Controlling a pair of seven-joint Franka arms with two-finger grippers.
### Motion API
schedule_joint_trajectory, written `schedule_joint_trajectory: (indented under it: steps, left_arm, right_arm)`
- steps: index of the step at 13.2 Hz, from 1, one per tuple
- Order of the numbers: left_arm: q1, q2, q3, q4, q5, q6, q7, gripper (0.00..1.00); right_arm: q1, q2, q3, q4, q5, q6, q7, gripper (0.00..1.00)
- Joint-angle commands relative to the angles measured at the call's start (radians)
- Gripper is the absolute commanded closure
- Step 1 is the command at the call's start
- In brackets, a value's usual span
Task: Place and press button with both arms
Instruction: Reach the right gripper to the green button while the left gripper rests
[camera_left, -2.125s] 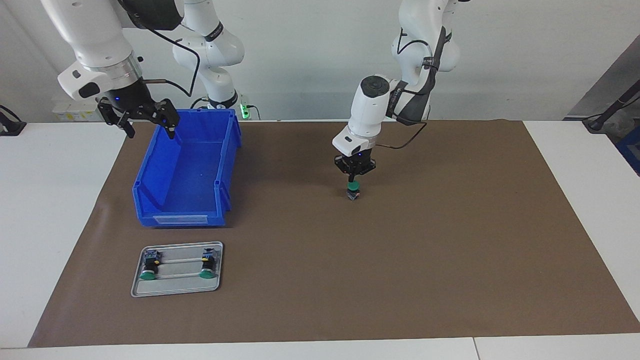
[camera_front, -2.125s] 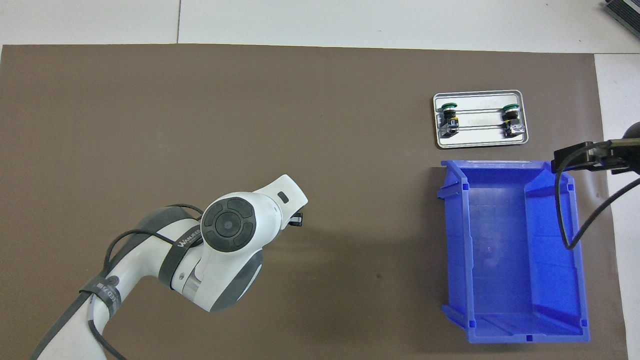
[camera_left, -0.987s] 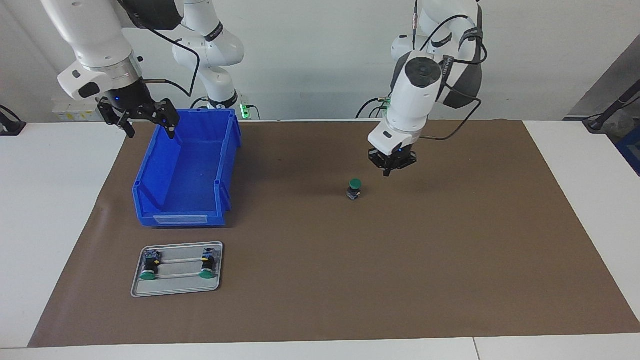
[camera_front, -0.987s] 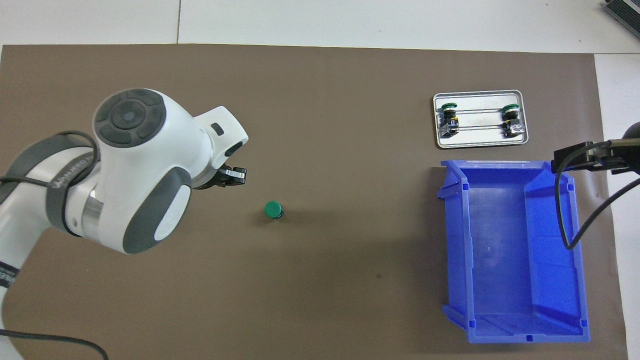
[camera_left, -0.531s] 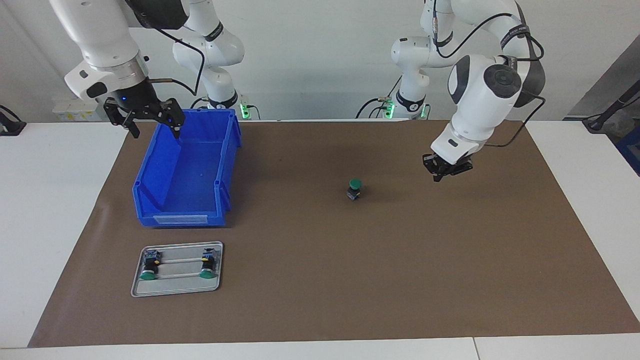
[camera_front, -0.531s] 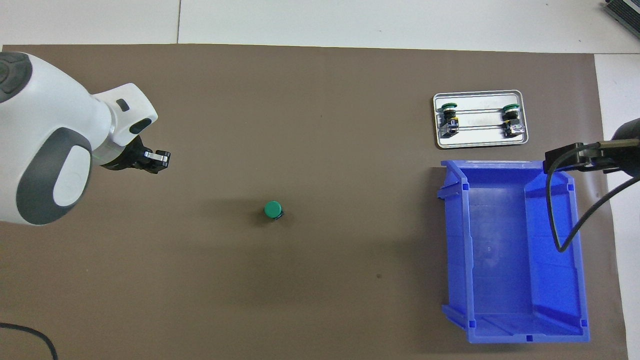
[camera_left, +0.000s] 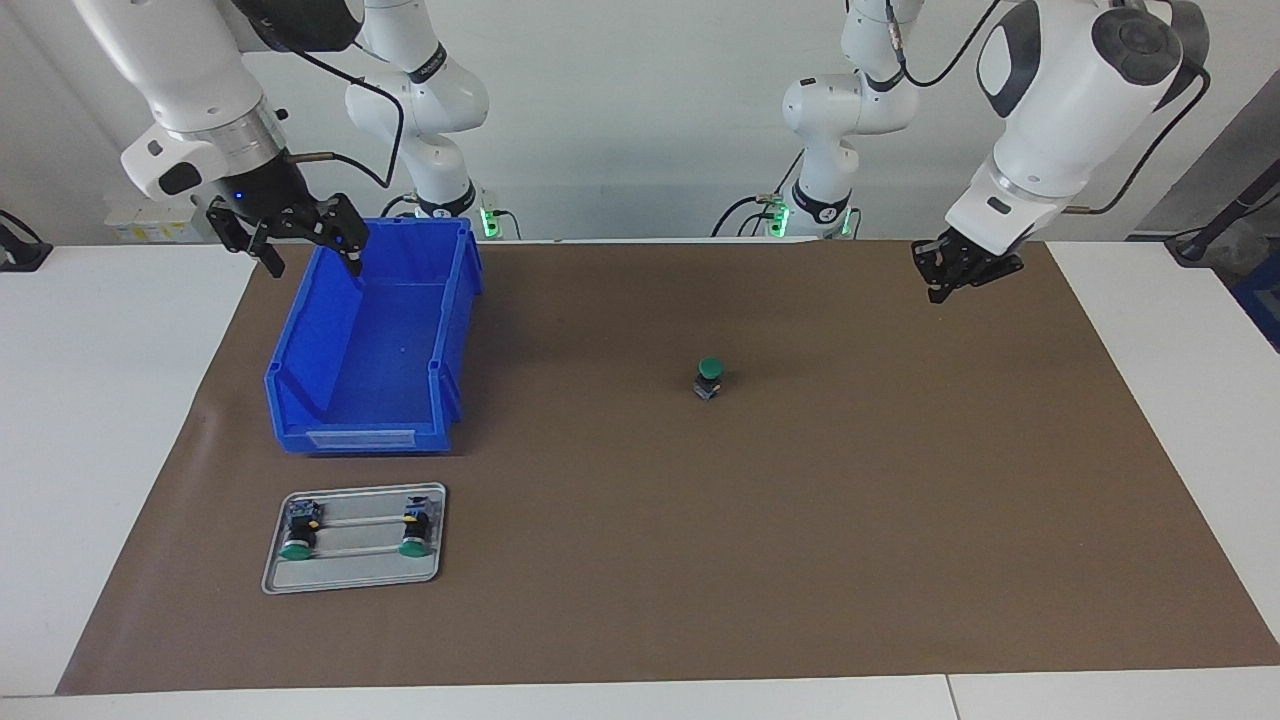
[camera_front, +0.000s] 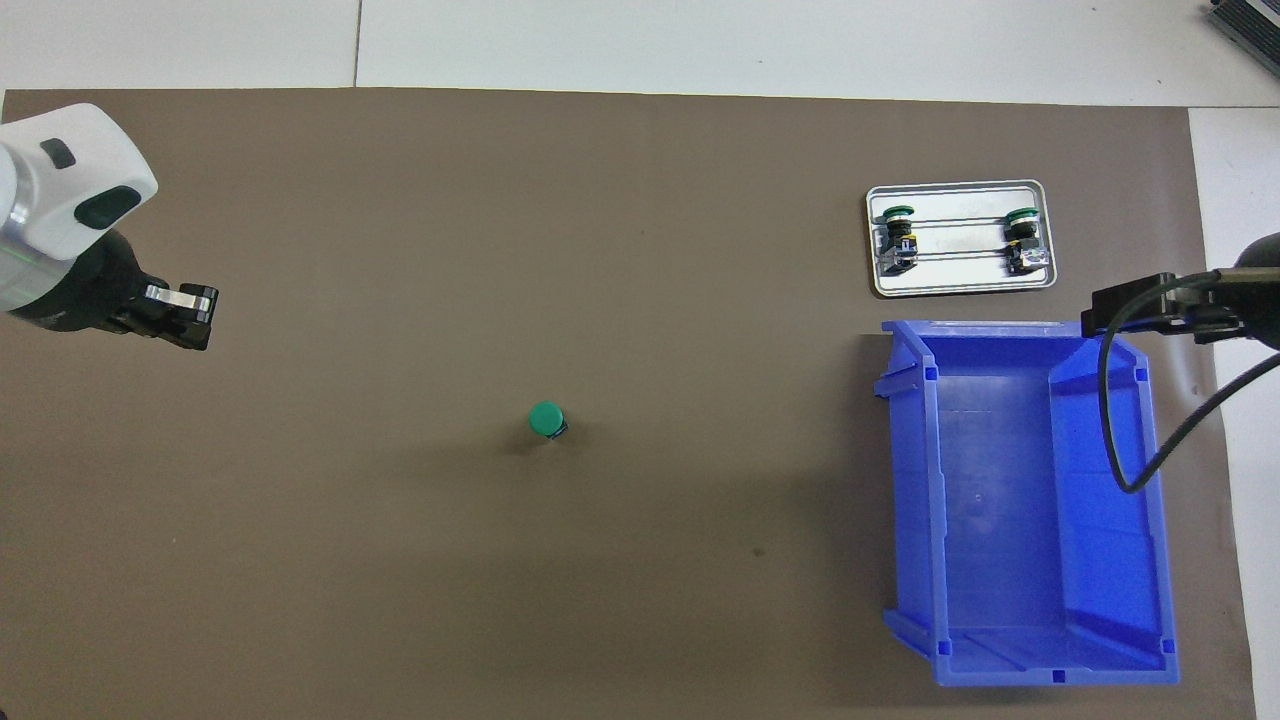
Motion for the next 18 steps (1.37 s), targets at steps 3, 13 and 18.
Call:
schedule_joint_trajectory:
  steps: [3, 13, 18]
  left_arm:
    - [0.01, -0.008, -0.009, 0.022, 0.025, -0.003, -0.005, 0.0]
    - [0.029, -0.089, -0.009, -0.171, 0.023, 0.189, 0.007, 0.0]
    - [0.03, -0.088, -0.008, -0.165, 0.023, 0.204, 0.013, 0.0]
  right_arm:
    - [0.102, 0.016, 0.012, -0.045, -0.018, 0.121, 0.3, 0.0]
    - [0.592, 0.384, 0.014, 0.004, -0.056, 0.491, 1.38, 0.0]
    - [0.718, 0.547, 0.014, 0.062, -0.061, 0.585, 1.525, 0.0]
